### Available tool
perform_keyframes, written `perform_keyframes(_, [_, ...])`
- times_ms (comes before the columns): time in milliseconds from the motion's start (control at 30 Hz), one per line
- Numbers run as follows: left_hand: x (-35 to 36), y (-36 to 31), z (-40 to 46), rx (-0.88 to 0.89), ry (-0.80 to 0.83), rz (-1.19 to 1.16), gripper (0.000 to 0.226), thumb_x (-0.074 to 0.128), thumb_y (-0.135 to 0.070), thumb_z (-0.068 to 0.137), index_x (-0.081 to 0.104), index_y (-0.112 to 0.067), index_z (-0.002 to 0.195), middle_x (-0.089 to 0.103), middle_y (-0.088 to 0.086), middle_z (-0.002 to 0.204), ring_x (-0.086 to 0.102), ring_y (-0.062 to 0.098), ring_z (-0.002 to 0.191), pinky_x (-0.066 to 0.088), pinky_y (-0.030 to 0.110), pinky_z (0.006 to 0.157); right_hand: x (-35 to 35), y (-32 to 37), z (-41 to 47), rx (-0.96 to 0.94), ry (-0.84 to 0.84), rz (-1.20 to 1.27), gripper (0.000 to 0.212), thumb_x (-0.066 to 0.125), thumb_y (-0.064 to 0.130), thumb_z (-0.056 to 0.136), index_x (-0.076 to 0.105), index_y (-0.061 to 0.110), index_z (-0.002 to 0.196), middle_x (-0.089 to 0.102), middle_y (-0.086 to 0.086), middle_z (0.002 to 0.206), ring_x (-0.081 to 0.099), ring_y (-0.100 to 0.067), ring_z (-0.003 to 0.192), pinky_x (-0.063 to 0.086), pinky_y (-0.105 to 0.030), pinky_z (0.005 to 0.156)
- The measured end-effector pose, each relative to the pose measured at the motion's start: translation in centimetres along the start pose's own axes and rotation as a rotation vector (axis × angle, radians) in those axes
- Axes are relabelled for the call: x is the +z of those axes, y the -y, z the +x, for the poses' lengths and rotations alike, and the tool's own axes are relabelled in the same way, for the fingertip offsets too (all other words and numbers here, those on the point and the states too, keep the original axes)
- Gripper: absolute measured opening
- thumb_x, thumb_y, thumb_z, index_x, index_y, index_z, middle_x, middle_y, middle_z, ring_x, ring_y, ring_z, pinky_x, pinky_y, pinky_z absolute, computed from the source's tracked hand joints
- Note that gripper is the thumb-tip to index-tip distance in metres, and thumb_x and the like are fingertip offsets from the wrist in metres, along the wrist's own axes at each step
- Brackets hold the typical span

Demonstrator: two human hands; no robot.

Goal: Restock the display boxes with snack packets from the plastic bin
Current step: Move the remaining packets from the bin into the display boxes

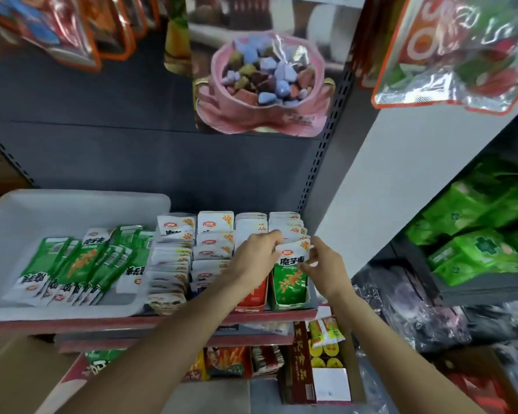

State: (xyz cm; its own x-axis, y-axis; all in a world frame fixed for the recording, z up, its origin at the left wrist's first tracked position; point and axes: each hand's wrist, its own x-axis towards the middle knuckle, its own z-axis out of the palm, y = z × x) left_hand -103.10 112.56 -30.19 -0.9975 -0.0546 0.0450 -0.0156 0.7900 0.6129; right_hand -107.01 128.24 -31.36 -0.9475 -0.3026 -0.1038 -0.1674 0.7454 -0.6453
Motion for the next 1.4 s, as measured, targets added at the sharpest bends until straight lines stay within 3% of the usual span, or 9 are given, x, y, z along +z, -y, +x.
perform_keyframes(200, [1.0, 0.3, 0.3, -0.001, 0.029, 0.188, 0.019, 0.054, -0.013, 0.092, 0.062, -0.017, 0.109, 0.063, 0.005, 0.106, 0.061, 0.022, 0.091, 0.052, 0.036, 0.077, 0.3, -0.4, 1.1, -0.095, 0.058, -0.173, 0.022, 0.062, 0.011, 0.087, 0.056, 0.016, 0.107, 0.061, -0.005, 0.107, 0.057, -0.022, 0.093, 0.046, -0.032, 0.077])
perform_keyframes(333, [0.5, 0.2, 0.6, -0.007, 0.019, 0.163, 0.02, 0.055, -0.016, 0.092, 0.061, -0.019, 0.111, 0.064, 0.003, 0.108, 0.061, 0.019, 0.094, 0.053, 0.035, 0.079, 0.5, 0.4, 1.3, -0.145, 0.026, -0.231, 0.03, 0.062, 0.011, 0.086, 0.058, 0.014, 0.116, 0.052, -0.007, 0.116, 0.05, -0.024, 0.111, 0.046, -0.033, 0.088])
perform_keyframes(467, [-2.7, 0.6, -0.5, -0.013, -0.153, -0.048, 0.02, 0.058, -0.017, 0.09, 0.062, -0.017, 0.11, 0.067, -0.002, 0.099, 0.063, 0.014, 0.086, 0.053, 0.032, 0.077, 0.9, 3.9, 1.2, -0.282, -0.041, -0.132, 0.027, 0.062, 0.01, 0.086, 0.061, 0.011, 0.113, 0.051, -0.006, 0.112, 0.049, -0.017, 0.103, 0.043, -0.028, 0.088])
perform_keyframes(633, [-8.1, 4.7, -4.1, -0.143, -0.348, -0.201, 0.019, 0.06, -0.015, 0.088, 0.064, -0.02, 0.106, 0.065, -0.01, 0.082, 0.062, 0.006, 0.073, 0.054, 0.028, 0.069, 3.5, 11.5, 1.2, -0.41, 0.095, 0.018, 0.031, 0.055, 0.009, 0.089, 0.057, 0.015, 0.119, 0.056, -0.001, 0.104, 0.055, -0.014, 0.092, 0.046, -0.024, 0.081])
perform_keyframes(900, [-16.5, 18.8, -11.0, -0.483, -0.615, -0.31, 0.009, 0.062, -0.003, 0.086, 0.067, -0.006, 0.093, 0.067, 0.012, 0.08, 0.061, 0.025, 0.075, 0.051, 0.031, 0.072, 14.7, 23.9, 0.9, -0.649, 0.309, -0.013, 0.027, 0.051, 0.006, 0.09, 0.061, 0.008, 0.115, 0.062, -0.013, 0.109, 0.058, -0.027, 0.1, 0.046, -0.034, 0.088])
perform_keyframes(1033, [-19.5, 26.1, -13.4, -0.699, -0.463, -0.185, 0.019, 0.056, -0.007, 0.09, 0.065, -0.001, 0.106, 0.067, 0.014, 0.101, 0.062, 0.031, 0.096, 0.043, 0.027, 0.078, 22.5, 28.0, 1.3, -0.618, 0.481, -0.164, 0.031, 0.053, 0.01, 0.091, 0.058, 0.014, 0.121, 0.055, -0.012, 0.121, 0.056, -0.027, 0.108, 0.043, -0.029, 0.088])
perform_keyframes(1133, [-20.6, 30.9, -13.4, -0.81, -0.146, 0.006, 0.029, 0.056, -0.018, 0.092, 0.059, -0.001, 0.115, 0.062, 0.016, 0.115, 0.058, 0.031, 0.109, 0.044, 0.033, 0.088, 27.5, 29.0, 2.1, -0.529, 0.59, -0.296, 0.04, 0.056, 0.011, 0.09, 0.049, 0.011, 0.129, 0.048, -0.013, 0.133, 0.048, -0.028, 0.123, 0.038, -0.031, 0.102])
perform_keyframes(1233, [-21.0, 34.5, -13.5, -0.783, 0.098, 0.211, 0.038, 0.06, -0.028, 0.09, 0.054, -0.004, 0.118, 0.059, 0.013, 0.12, 0.057, 0.027, 0.111, 0.045, 0.032, 0.089, 31.0, 29.0, 2.9, -0.443, 0.625, -0.409, 0.055, 0.056, 0.016, 0.09, 0.035, 0.02, 0.141, 0.033, -0.007, 0.146, 0.036, -0.027, 0.134, 0.034, -0.035, 0.107])
perform_keyframes(1400, [-19.6, 38.1, -13.5, -0.739, 0.206, 0.082, 0.068, 0.077, -0.027, 0.076, 0.046, -0.005, 0.132, 0.051, 0.013, 0.133, 0.053, 0.027, 0.118, 0.044, 0.029, 0.092, 32.9, 28.2, 3.7, -0.432, 0.693, -0.595, 0.074, 0.049, 0.032, 0.095, 0.002, 0.025, 0.151, -0.01, 0.005, 0.159, 0.001, -0.022, 0.147, 0.015, -0.037, 0.117])
